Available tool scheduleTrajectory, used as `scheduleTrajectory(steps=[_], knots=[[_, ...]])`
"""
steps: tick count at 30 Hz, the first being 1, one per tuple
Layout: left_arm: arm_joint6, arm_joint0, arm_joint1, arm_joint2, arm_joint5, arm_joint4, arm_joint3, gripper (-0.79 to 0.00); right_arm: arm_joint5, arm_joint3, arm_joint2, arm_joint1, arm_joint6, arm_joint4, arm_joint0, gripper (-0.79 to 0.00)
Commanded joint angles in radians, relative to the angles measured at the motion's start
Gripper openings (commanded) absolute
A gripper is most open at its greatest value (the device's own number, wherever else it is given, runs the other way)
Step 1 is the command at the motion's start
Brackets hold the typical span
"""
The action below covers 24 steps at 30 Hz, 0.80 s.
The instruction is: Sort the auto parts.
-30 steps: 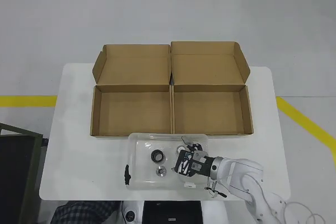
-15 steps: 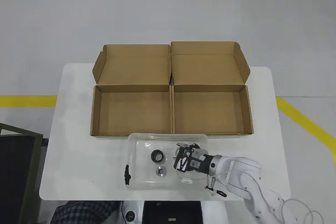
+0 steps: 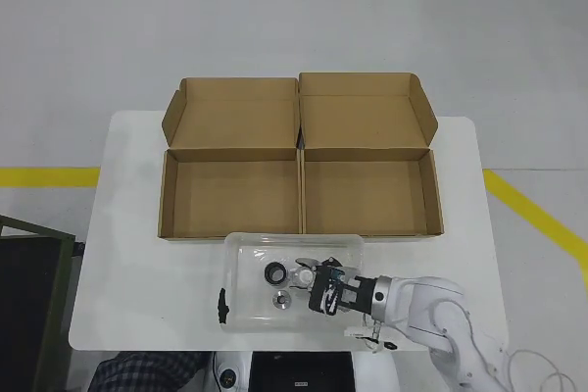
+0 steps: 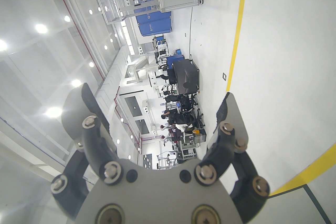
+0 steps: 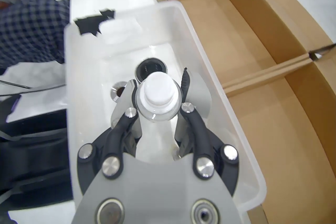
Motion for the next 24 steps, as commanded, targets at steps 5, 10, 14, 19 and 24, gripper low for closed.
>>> scheduleTrajectory(steps=[5,10,14,19,24], knots=[[0.000,0.000,0.000,0.000,0.000,0.000,0.000,0.000,-0.073,0.056,0.045,0.006,-0.150,0.130,0.009,-0.785],[0.000,0.000,0.000,0.000,0.000,0.000,0.000,0.000,-0.083,0.076,0.072,0.008,-0.242,0.181,0.012,-0.785],[0.000,0.000,0.000,0.000,0.000,0.000,0.000,0.000,-0.071,0.088,0.087,0.006,-0.314,0.231,0.017,-0.785],[0.000,0.000,0.000,0.000,0.000,0.000,0.000,0.000,-0.051,0.090,0.112,0.005,-0.383,0.284,0.027,-0.785],[0.000,0.000,0.000,0.000,0.000,0.000,0.000,0.000,-0.034,0.089,0.136,0.005,-0.424,0.321,0.031,-0.785]])
